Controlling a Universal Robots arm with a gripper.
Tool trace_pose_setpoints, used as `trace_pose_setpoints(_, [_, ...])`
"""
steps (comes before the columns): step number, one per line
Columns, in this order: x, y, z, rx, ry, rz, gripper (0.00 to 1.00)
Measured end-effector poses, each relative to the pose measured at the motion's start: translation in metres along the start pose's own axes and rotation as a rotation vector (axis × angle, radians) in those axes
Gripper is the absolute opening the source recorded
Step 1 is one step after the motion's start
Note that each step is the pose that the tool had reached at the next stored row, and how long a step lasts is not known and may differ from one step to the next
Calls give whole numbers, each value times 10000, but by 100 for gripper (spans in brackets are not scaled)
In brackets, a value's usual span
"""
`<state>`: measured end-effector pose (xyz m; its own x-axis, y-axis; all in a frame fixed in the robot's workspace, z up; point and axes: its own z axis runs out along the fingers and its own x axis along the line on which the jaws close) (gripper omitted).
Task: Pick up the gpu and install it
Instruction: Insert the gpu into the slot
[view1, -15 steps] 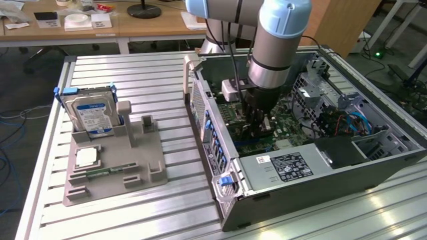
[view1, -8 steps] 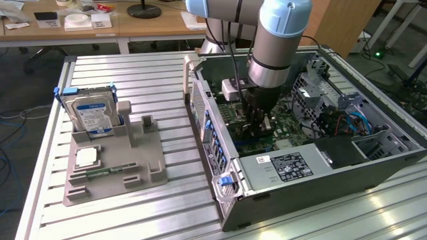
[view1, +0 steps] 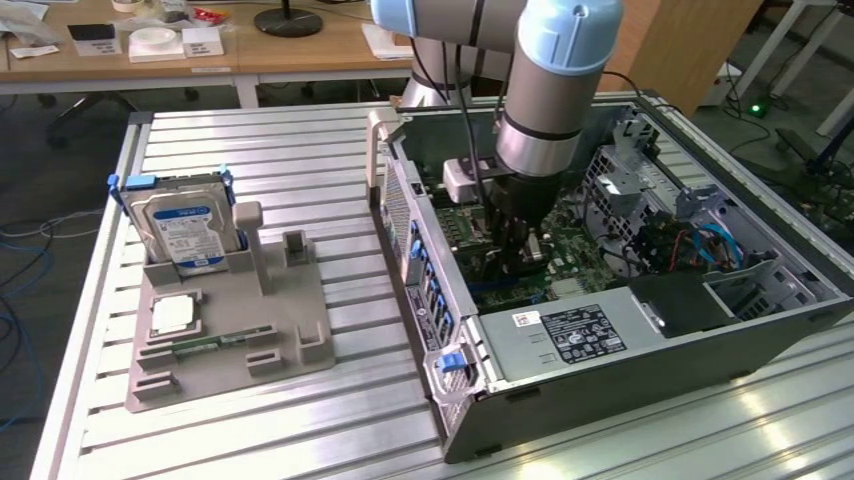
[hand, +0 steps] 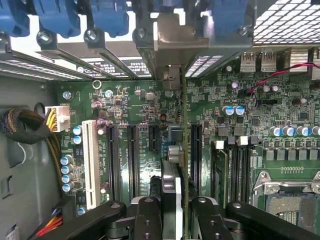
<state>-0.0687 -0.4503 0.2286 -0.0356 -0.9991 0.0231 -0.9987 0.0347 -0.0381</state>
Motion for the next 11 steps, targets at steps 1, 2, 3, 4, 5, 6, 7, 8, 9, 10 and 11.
trace_pose_setpoints(1, [0, 0, 2, -1, 0, 0, 28])
trace_pose_setpoints(2, [0, 1, 2, -6, 0, 0, 28])
trace_pose_setpoints(3, [0, 1, 3, -18, 0, 1, 28])
trace_pose_setpoints(4, [0, 2, 3, -40, 0, 1, 28])
trace_pose_setpoints(5, [0, 1, 3, -65, 1, -1, 28])
trace_pose_setpoints(6, [0, 1, 4, -86, 2, -2, 28])
trace_pose_setpoints(7, [0, 1, 4, -102, 3, -2, 28])
trace_pose_setpoints(8, [0, 1, 5, -110, 3, -2, 28])
trace_pose_setpoints(9, [0, 1, 6, -113, 4, -2, 28])
trace_pose_setpoints(10, [0, 1, 7, -114, 3, -2, 28])
trace_pose_setpoints(11, [0, 1, 8, -114, 4, -2, 28])
